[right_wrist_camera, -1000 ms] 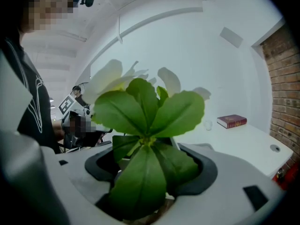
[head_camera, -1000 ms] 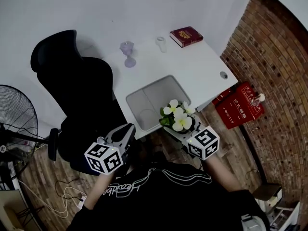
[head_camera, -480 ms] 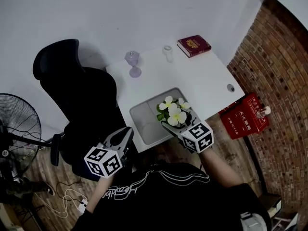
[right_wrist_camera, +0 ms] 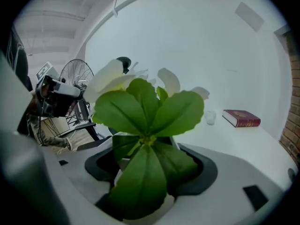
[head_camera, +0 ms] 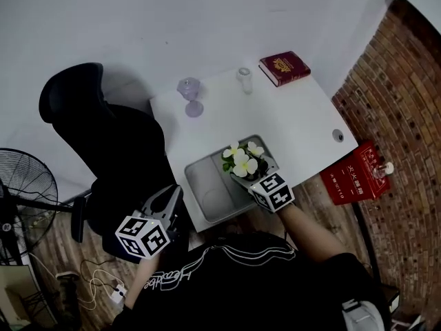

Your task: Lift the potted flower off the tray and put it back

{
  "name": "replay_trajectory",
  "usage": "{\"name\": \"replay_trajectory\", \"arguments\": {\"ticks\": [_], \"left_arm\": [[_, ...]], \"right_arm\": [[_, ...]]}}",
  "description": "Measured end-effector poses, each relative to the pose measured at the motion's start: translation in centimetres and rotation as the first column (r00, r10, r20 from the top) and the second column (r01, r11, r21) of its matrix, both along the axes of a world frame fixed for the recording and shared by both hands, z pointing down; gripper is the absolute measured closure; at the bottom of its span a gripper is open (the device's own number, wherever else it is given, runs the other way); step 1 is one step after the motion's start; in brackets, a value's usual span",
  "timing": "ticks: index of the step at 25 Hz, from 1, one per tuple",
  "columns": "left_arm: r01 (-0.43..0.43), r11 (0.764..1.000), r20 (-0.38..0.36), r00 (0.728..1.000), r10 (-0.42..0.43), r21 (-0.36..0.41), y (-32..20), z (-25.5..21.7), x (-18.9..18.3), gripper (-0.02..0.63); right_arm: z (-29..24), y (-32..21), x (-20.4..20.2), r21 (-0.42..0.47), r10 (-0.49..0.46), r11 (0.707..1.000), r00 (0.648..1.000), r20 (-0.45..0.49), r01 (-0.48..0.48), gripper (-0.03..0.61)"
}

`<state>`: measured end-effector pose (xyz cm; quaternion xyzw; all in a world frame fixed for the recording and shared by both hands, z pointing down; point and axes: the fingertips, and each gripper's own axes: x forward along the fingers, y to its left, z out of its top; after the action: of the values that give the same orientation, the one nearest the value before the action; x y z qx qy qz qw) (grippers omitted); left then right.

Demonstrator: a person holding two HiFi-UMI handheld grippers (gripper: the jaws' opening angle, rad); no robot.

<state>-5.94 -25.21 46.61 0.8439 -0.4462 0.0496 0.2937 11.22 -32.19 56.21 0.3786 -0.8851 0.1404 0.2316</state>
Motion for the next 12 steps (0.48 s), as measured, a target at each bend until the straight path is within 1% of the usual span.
{"name": "replay_trajectory", "arguments": {"ticks": [7,12], "left_arm": [[0.042,0.999,0.003,0.999,-0.042,-0.021,-1.3,1.3,-0.5,0.568],[0.057,0.998,0.006,0.998,-0.057,-0.027,-1.8,1.9,-0.7,0.568]], "right_arm": [[3.1,-2.0,0.1,-0.038,-0.023,0.999,0.999,-0.04,0.022,0.235],[4.5,-2.2,-0.2,-0.056,-0.042,0.998,0.998,-0.055,0.038,0.235]]}}
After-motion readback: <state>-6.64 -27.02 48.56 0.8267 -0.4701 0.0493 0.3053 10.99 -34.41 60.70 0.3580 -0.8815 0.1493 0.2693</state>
